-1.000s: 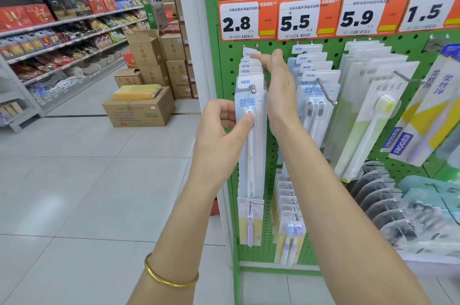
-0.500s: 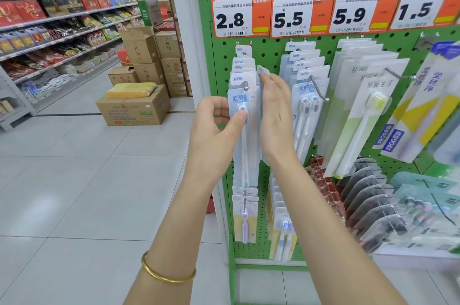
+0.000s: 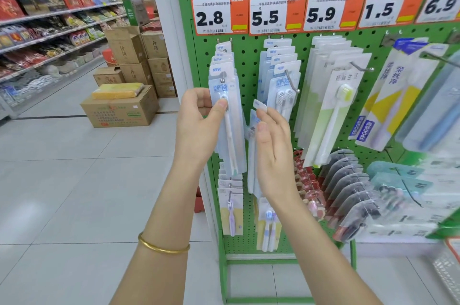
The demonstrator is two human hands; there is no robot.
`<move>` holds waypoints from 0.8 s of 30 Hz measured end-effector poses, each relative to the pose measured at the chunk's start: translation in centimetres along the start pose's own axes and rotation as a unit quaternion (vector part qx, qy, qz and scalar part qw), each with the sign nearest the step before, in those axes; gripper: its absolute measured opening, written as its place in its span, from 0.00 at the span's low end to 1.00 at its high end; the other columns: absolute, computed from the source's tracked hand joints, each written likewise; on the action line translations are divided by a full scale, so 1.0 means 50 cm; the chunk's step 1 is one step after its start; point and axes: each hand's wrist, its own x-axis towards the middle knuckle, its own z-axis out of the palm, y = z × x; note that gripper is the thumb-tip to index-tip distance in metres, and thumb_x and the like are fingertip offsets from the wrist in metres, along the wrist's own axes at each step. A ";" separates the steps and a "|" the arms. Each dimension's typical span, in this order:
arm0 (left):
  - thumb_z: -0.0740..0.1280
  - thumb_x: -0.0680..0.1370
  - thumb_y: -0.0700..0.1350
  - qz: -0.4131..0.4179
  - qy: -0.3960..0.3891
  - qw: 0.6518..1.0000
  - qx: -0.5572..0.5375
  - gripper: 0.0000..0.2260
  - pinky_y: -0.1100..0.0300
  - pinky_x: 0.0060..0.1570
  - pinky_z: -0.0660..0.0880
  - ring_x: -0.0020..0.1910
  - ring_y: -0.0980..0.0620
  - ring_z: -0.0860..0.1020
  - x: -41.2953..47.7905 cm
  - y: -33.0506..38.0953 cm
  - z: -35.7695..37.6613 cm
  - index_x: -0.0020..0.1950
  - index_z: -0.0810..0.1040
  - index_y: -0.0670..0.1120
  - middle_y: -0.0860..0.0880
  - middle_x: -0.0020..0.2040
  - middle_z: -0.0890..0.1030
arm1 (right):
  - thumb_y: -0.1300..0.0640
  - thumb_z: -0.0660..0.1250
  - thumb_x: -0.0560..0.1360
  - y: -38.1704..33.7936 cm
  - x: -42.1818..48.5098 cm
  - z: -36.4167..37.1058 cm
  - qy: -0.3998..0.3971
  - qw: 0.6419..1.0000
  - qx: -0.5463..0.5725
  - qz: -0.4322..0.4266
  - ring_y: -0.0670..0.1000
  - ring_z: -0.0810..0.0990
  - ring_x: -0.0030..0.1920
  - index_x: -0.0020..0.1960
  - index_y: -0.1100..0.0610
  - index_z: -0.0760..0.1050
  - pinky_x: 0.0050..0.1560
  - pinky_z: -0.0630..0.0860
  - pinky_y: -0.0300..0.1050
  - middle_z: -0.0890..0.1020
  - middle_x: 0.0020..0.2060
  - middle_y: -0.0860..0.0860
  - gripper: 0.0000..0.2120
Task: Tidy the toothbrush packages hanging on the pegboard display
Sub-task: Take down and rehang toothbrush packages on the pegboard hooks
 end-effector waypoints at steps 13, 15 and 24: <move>0.65 0.77 0.41 0.000 0.148 0.989 0.007 0.12 0.75 0.45 0.69 0.52 0.60 0.71 -0.103 -0.018 0.035 0.58 0.68 0.50 0.57 0.53 0.68 | 0.52 0.54 0.82 0.005 -0.065 -0.095 0.012 0.995 0.068 0.068 0.35 0.72 0.61 0.59 0.49 0.77 0.68 0.67 0.42 0.76 0.60 0.42 0.14; 0.64 0.78 0.42 -0.024 0.085 0.996 -0.006 0.09 0.76 0.44 0.68 0.47 0.65 0.72 -0.145 -0.032 0.057 0.56 0.69 0.50 0.54 0.52 0.72 | 0.52 0.56 0.82 0.009 -0.073 -0.110 0.014 0.990 0.103 0.096 0.39 0.75 0.61 0.55 0.48 0.79 0.67 0.70 0.48 0.79 0.59 0.43 0.13; 0.62 0.80 0.50 -0.120 -0.181 0.976 0.014 0.10 0.68 0.38 0.68 0.41 0.54 0.71 -0.241 -0.089 0.133 0.53 0.73 0.43 0.47 0.43 0.72 | 0.59 0.58 0.81 0.038 -0.110 -0.173 0.024 0.963 0.194 0.186 0.52 0.80 0.58 0.55 0.59 0.81 0.55 0.77 0.46 0.82 0.56 0.54 0.13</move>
